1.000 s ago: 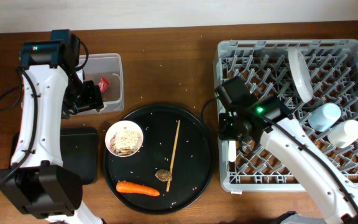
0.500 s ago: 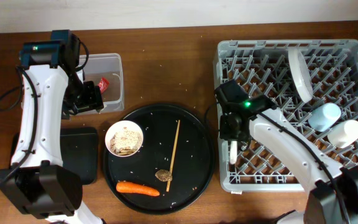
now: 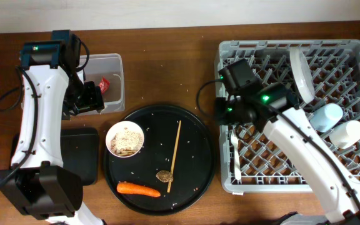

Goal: Sort waste into correct bins and load items into the dishwasher rack
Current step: 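Grasp the wooden chopstick on the platter with the right gripper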

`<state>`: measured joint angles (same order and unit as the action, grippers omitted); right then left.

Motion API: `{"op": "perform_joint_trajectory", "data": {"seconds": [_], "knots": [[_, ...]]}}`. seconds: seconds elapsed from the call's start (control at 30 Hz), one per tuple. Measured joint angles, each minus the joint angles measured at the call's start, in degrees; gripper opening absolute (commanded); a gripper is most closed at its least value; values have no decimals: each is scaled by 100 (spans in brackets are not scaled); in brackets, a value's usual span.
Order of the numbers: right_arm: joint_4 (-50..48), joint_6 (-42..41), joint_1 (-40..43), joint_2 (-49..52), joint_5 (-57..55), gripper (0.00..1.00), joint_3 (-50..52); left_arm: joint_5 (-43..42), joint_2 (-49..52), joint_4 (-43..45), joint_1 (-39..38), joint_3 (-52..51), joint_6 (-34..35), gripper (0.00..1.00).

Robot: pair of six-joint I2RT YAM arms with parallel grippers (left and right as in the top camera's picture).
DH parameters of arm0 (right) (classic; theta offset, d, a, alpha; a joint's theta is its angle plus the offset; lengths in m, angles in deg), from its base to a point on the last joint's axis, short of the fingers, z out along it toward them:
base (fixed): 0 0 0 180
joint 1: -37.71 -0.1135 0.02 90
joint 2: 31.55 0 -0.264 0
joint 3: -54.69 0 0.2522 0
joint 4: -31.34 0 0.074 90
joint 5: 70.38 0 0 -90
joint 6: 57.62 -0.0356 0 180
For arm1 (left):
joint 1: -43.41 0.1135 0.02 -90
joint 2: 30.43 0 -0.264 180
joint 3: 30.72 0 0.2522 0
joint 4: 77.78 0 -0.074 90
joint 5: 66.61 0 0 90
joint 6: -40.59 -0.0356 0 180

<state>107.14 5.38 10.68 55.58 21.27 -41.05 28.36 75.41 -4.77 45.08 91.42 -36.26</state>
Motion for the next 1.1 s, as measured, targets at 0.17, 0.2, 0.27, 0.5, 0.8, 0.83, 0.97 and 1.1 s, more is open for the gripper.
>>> {"op": "perform_joint_trajectory", "data": {"seconds": [0.17,0.2,0.27,0.5,0.8,0.83,0.97,1.1], "knots": [[-103,-310,-625,448,247,48,9,0,0,0,0,0,0,78],[-166,-424,-772,667,267,48,13,0,0,0,0,2,0,78],[-256,-601,-966,986,282,49,20,-2,0,0,0,0,0,78],[-710,-1460,-1775,2553,299,49,48,0,0,0,0,0,0,78],[-957,-1825,-2011,3126,262,21,37,-2,0,2,0,0,0,78],[-946,-1856,-2011,3126,229,17,39,-2,0,-2,0,0,0,78],[-938,-1884,-2000,3128,155,4,42,-2,0,0,0,0,0,78],[-898,-1910,-2000,3128,144,4,33,-2,0,0,0,0,0,78]]}}
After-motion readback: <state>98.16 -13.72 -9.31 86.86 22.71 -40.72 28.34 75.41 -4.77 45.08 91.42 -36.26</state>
